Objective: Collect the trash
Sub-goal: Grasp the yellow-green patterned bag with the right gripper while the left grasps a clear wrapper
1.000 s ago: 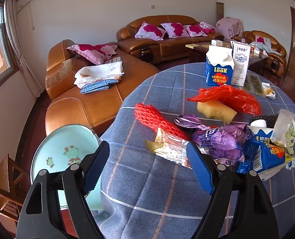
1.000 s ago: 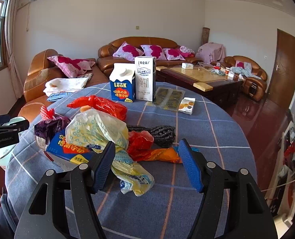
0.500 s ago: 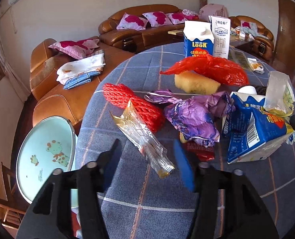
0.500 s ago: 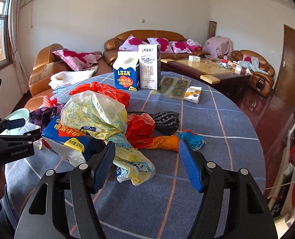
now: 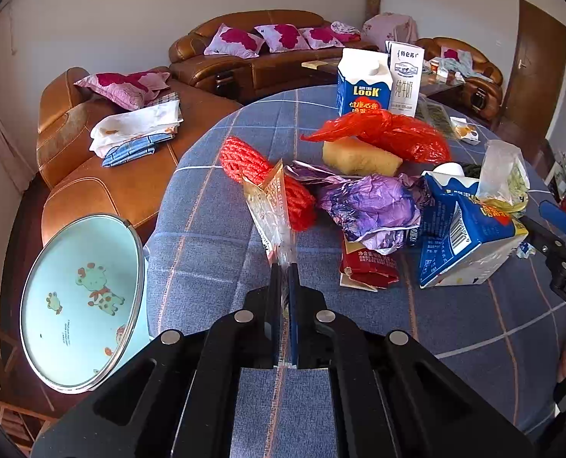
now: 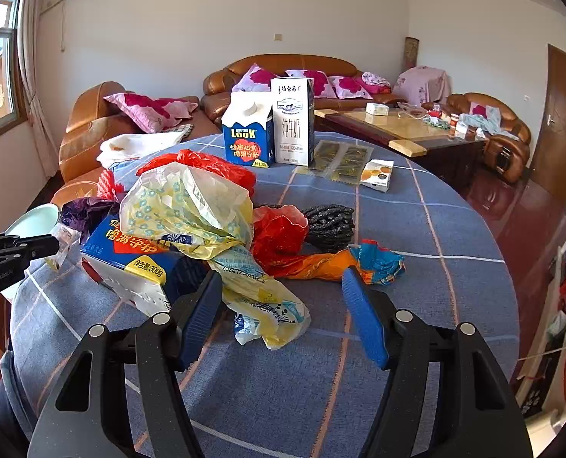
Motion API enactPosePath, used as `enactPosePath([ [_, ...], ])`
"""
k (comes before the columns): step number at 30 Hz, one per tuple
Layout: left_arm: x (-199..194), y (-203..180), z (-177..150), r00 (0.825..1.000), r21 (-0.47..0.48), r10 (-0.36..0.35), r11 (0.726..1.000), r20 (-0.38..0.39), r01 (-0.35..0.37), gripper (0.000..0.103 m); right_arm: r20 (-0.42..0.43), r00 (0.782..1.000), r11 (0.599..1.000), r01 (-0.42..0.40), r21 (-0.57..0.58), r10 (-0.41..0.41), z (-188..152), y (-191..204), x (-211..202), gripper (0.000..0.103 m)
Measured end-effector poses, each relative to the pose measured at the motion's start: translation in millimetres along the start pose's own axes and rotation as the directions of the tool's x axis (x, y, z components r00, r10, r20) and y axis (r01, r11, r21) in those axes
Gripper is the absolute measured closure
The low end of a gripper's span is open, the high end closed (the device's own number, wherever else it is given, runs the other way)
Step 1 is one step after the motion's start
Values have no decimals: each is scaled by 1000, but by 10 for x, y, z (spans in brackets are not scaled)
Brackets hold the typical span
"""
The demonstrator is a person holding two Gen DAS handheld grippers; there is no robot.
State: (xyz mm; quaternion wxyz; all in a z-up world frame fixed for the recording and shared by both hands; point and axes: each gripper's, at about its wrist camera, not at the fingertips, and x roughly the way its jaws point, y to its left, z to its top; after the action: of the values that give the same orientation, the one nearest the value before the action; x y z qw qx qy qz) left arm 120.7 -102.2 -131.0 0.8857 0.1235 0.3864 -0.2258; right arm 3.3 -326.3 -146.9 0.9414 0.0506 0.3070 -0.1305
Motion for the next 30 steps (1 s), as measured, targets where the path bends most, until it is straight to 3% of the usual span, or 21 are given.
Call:
enactPosePath([
  [3,-92,-28,-22,1000,20,18,1000,23,-19,100,-10,1000,1000,-7,0,7,5,-4,20,44],
  [7,-227,-60,-51,999,38,21,999,49,-23,100,-51,998,999,-39,-9,38,-4,10,77,65],
  [13,-381,4,-28,997,23,16,1000,81,-18,100,-55,996,997,-71,-18,70,-22,27,36,86],
  [14,-415,11,-18,996,22,20,1000,90,-22,100,-43,997,998,-66,-16,66,-19,28,8,102],
  [17,-508,25,-21,993,21,22,999,114,-24,100,-2,999,999,-52,-7,52,16,27,-107,102],
  [23,-593,49,-11,991,17,32,999,134,-35,100,-1,998,998,-68,1,68,74,27,-145,101],
  [24,-589,65,-12,991,14,33,999,131,-36,100,-1,998,998,-62,-2,62,67,22,-148,94],
  [26,-569,82,-32,991,10,39,999,127,-41,100,-7,1000,999,-29,-18,29,43,-11,-141,54],
  [30,-483,107,-85,993,4,47,999,108,-47,100,-65,998,1000,2,-15,-3,-22,-133,-13,51],
])
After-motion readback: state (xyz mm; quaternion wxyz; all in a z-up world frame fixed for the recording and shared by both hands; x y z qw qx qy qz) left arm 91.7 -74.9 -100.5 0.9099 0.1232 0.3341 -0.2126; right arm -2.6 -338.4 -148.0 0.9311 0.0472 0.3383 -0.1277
